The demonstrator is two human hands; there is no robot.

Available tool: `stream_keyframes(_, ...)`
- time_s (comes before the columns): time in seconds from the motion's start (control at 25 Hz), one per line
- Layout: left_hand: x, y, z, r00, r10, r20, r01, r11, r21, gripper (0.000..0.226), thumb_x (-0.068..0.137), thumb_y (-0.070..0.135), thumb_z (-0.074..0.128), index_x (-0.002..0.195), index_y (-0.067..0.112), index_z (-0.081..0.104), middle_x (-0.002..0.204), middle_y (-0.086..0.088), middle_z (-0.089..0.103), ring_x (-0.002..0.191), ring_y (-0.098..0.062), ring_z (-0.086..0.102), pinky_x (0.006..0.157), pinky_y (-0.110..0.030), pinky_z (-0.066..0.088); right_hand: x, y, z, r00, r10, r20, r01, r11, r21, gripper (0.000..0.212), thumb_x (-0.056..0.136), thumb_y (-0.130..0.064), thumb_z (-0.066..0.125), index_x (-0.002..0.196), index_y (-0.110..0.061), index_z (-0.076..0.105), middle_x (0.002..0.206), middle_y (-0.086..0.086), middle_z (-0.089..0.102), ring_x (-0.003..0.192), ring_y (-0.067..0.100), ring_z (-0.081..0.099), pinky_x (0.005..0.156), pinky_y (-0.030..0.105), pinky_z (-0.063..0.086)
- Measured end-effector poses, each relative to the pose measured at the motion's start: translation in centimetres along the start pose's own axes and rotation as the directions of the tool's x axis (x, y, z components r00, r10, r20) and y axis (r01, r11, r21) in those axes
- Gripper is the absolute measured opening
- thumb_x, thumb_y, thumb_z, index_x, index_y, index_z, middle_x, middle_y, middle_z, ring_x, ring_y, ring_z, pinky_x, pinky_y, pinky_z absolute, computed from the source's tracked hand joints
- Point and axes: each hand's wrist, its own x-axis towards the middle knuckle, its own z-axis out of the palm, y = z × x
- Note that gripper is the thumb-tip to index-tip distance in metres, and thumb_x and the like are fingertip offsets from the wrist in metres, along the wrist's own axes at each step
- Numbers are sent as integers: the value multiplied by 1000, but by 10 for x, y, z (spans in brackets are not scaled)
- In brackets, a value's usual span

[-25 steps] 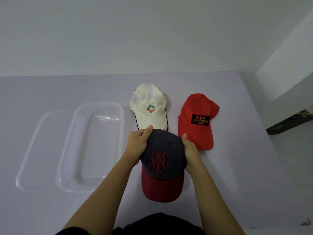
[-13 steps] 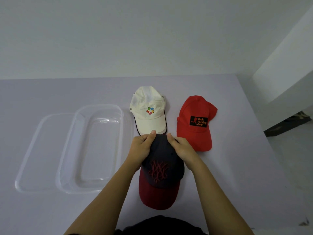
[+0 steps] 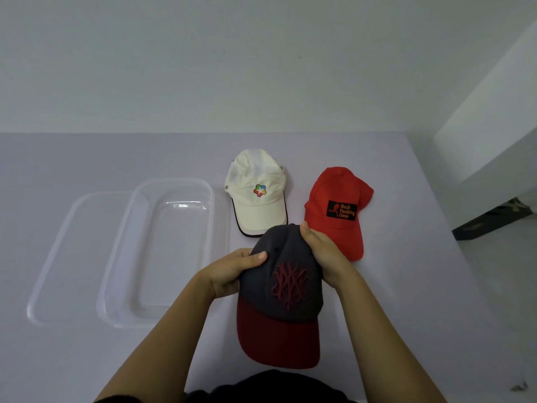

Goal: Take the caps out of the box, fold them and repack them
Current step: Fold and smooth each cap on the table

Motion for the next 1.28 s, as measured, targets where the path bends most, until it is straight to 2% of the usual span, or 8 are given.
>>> stream_keyframes(0.12,-5,7,-4,995,-70,76,64,995,82,88,36,52,90,110,13,63,107,-6,72,98,-20,69,80,-29,57,2,2,4,1000,-5,15,6,999,-42,43,95,-47,40,108,-16,66,107,5,71,102,16,67,92,31,51)
stream_keyframes(0.24,-9,21,-12,979,-130,160,86,963,255,57,58,22,87,109,7,65,105,-6,72,99,-21,68,82,-27,54,2,4,6,999,10,31,-7,993,-120,44,93,-49,41,110,-18,66,107,2,71,102,15,66,94,30,50)
stream_keyframes(0.4,-4,33,-9,998,-53,-46,70,812,580,15,63,3,61,61,16,68,64,2,66,75,-22,60,71,-24,46,7,5,8,1000,-8,25,16,938,-346,45,95,-50,37,110,-18,65,103,-4,68,99,10,63,90,27,48)
stream_keyframes(0.6,8,13,-4,990,41,-133,9,933,359,20,84,20,65,103,23,68,104,2,73,95,-14,69,79,-20,50,13,10,6,997,-80,-12,66,888,-455,41,95,-49,39,83,-17,63,77,-3,62,75,11,57,70,27,44)
stream_keyframes(0.76,19,-5,-1,928,136,-346,-31,956,291,14,85,18,63,97,14,69,93,-3,74,84,-17,69,70,-22,52,20,26,3,984,-93,-151,5,865,-502,47,93,-53,38,60,-20,37,59,-7,35,58,9,35,57,26,27)
stream_keyframes(0.88,38,-16,21,722,305,-620,-118,939,324,39,88,37,56,57,13,50,53,0,49,52,-12,47,52,-23,37,24,47,19,925,-170,-339,16,911,-413,49,95,-47,40,55,-20,40,53,-8,40,53,8,38,54,26,29)
stream_keyframes(1.0,51,-21,33,562,348,-750,-103,929,354,58,94,50,42,50,14,32,44,2,31,43,-11,32,46,-24,29,25,56,29,870,-203,-450,70,953,-295,52,96,-40,43,50,-18,35,47,-4,34,47,10,33,48,28,27)
stream_keyframes(1.28,60,-11,-9,693,161,-703,-37,982,187,55,93,57,36,61,11,41,52,-1,37,52,-14,41,55,-25,35,48,43,16,919,-200,-341,48,913,-405,54,96,-31,46,46,-16,30,42,-4,30,37,5,28,41,18,22)
